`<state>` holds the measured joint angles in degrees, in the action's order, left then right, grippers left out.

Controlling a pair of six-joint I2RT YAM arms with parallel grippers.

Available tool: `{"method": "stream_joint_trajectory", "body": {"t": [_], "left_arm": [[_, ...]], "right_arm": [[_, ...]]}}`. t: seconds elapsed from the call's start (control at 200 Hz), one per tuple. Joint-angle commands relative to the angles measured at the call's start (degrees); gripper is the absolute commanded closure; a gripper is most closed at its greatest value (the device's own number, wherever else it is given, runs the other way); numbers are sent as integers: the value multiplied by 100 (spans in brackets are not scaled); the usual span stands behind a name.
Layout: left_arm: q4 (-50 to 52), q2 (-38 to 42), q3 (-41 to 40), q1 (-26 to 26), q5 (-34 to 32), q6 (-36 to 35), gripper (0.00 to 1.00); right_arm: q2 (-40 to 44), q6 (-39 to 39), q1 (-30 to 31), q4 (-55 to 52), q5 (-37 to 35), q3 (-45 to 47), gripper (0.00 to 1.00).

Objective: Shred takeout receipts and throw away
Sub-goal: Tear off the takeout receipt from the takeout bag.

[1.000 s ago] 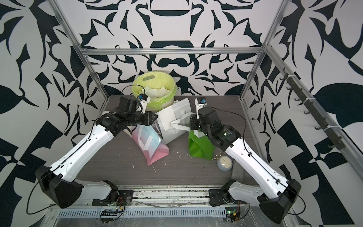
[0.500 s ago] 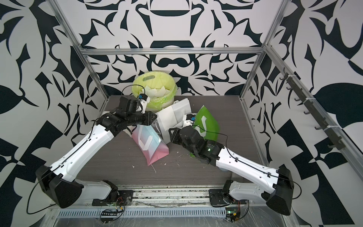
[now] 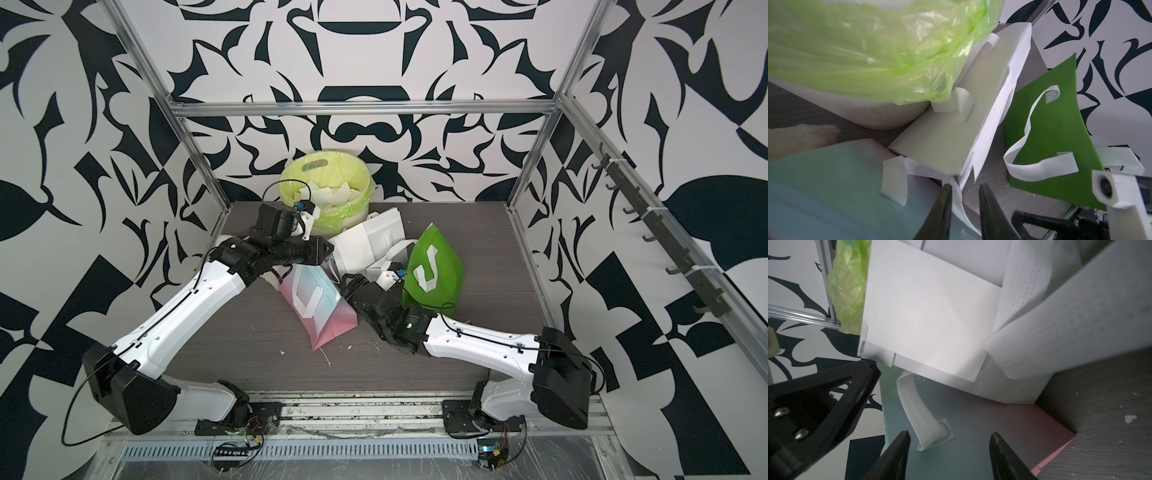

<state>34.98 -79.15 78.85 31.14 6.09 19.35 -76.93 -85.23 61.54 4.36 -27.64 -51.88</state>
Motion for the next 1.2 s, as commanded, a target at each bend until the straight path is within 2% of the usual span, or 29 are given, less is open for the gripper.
{"method": "stream_joint_trajectory", "body": {"t": [0.0, 0.495, 0.695, 0.99, 1.2], "left_arm": [[-18, 49, 26, -11, 93, 28, 76], [-64, 197, -87, -11, 37, -35, 83], [-146, 372, -212, -11, -17, -75, 76], [-53, 570, -313, -11, -192, -72, 64], [-35, 873, -388, -11, -217, -44, 62]], "right_arm": [[-64, -387, 15, 548, -437, -5, 34], [-533, -880, -161, 1401, -629, 208, 33], [-767, -1064, -177, 1827, -581, 303, 32], [-1034, -1259, -177, 1726, -611, 155, 30], [-1170, -1156, -212, 2324, -698, 206, 29]]}}
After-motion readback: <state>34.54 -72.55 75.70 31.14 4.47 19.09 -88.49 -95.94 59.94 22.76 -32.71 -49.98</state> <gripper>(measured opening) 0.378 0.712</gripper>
